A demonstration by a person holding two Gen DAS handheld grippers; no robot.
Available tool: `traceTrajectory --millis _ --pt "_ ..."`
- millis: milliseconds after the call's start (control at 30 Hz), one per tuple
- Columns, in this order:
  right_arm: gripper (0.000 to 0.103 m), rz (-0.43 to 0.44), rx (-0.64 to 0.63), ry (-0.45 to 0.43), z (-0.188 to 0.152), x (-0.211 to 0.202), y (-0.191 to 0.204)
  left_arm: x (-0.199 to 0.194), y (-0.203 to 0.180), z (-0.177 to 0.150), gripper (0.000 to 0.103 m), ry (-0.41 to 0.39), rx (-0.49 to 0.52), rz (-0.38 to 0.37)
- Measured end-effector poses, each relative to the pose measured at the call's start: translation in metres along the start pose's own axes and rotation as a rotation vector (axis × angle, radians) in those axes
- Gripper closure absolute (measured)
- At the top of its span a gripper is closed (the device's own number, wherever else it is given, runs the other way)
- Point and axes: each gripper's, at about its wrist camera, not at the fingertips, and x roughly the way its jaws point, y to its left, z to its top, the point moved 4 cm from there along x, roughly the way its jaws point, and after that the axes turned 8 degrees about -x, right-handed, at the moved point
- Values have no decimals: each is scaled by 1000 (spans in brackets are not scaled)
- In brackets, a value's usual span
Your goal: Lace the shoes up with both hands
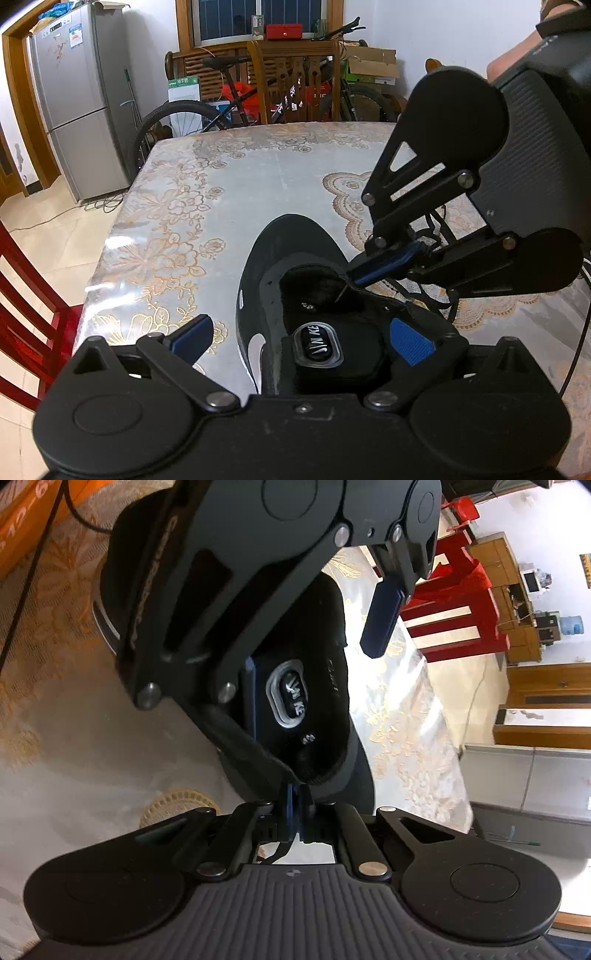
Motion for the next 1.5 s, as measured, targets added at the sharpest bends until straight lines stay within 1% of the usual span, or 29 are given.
traceTrajectory --millis 33,100,133,167,267,333,367,400,467,500,600,700,733,800,833,867,933,1033,1100,1133,1167,1200,1233,1267,1300,1400,1433,1500 --pt "98 -3 -4 6 -1 0 1 0 0 0 1 0 0 0" --pt "88 -14 5 14 -3 -3 3 0 0 0 1 1 0 1" --pt "78 -18 20 16 -4 -7 2 0 0 0 1 1 0 2" --pt "75 -21 39 18 -6 -10 1 0 0 -1 1 2 -2 2" --pt "75 -5 88 34 -10 -12 -2 0 0 -1 1 4 -7 0" --pt "75 -3 87 56 -12 -7 1 0 -1 0 1 3 -4 2" --pt "77 -6 75 70 -13 -2 2 -1 -2 -1 1 2 -2 4" --pt "80 -8 66 79 -13 2 5 -1 -2 -1 1 2 0 6" --pt "98 -4 70 78 -14 7 8 -1 -1 -1 1 2 -2 9" --pt "101 -5 78 72 -14 8 9 -1 -1 -1 1 3 -5 10" --pt "101 -9 110 30 -10 3 7 -1 -1 -1 1 6 -15 11" --pt "101 -2 121 1 -6 -5 7 -1 -2 -1 1 6 -18 15" --pt "101 -2 124 4 -6 -6 7 -2 -2 -1 1 6 -19 17" --pt "96 -8 131 36 -9 -4 6 -4 -3 -1 1 3 -18 40" --pt "88 -14 147 47 -11 -4 4 -5 -3 -2 1 1 -18 53" --pt "81 -23 175 54 -13 -4 0 -6 -4 -2 1 0 -17 66" --pt "76 -38 238 57 -16 -10 -5 -13 -3 -2 1 -6 -21 100" --pt "76 -52 359 59 -23 -23 -10 -31 0 -2 1 -24 -42 145" --pt "76 -59 524 64 -28 -29 -21 -46 4 -2 1 -39 -54 175" --pt "76 -53 648 56 -30 -32 -30 -56 7 -2 1 -47 -59 184" --pt "76 -39 805 34 -33 -38 -40 -63 9 -2 1 -50 -62 186" --pt "76 -17 975 4 -36 -46 -49 -69 12 -3 1 -47 -62 183" --pt "76 22 1165 -48 -40 -57 -54 -74 14 -3 1 -43 -57 180" --pt "76 77 1367 -119 -44 -67 -59 -78 17 -4 1 -39 -49 175" --pt "76 121 1531 -174 -44 -73 -60 -82 20 -5 1 -34 -42 171" --pt "76 180 1878 -256 -34 -80 -55 -84 26 -12 1 -16 10 135" --pt "76 178 1985 -245 -29 -78 -53 -83 27 -14 1 -12 30 114" --pt "77 113 2182 -151 -21 -68 -46 -78 30 -17 1 -8 76 65"
